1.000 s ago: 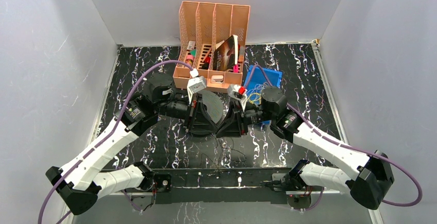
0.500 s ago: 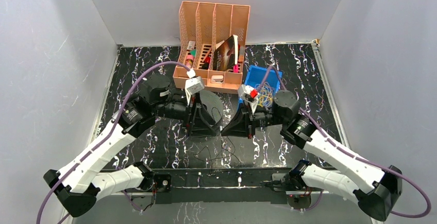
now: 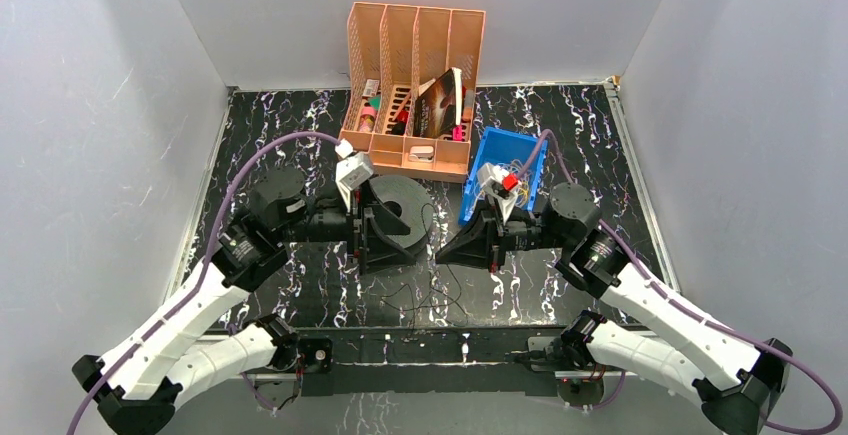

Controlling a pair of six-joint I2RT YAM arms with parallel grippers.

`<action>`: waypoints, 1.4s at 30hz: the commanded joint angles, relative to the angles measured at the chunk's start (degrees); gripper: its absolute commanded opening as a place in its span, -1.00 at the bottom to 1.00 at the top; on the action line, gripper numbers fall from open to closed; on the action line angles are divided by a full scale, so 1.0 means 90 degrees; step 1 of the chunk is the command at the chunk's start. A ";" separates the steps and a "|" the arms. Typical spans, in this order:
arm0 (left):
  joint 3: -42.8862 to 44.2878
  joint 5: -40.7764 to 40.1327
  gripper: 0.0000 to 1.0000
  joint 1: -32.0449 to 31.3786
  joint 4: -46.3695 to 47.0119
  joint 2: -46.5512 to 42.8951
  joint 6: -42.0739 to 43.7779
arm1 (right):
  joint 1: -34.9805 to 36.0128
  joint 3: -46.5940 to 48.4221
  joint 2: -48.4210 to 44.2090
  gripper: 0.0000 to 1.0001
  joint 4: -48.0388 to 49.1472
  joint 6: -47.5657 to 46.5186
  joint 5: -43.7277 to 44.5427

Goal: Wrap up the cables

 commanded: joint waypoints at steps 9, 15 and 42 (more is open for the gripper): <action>-0.1539 0.0219 0.57 -0.0009 0.4558 0.0074 -0.2810 | 0.0305 -0.0113 0.0136 -1.00 0.1424 0.0793 -0.0156; -0.1549 0.0363 0.33 -0.0009 0.4814 0.0107 -0.2885 | 0.0462 -0.0160 0.0218 -1.00 0.1548 0.0817 -0.0064; 0.0767 -0.0131 -1.00 -0.0009 -0.1715 -0.0009 0.1083 | 0.0534 0.1580 -0.0203 -1.00 -0.2936 -0.1569 0.2832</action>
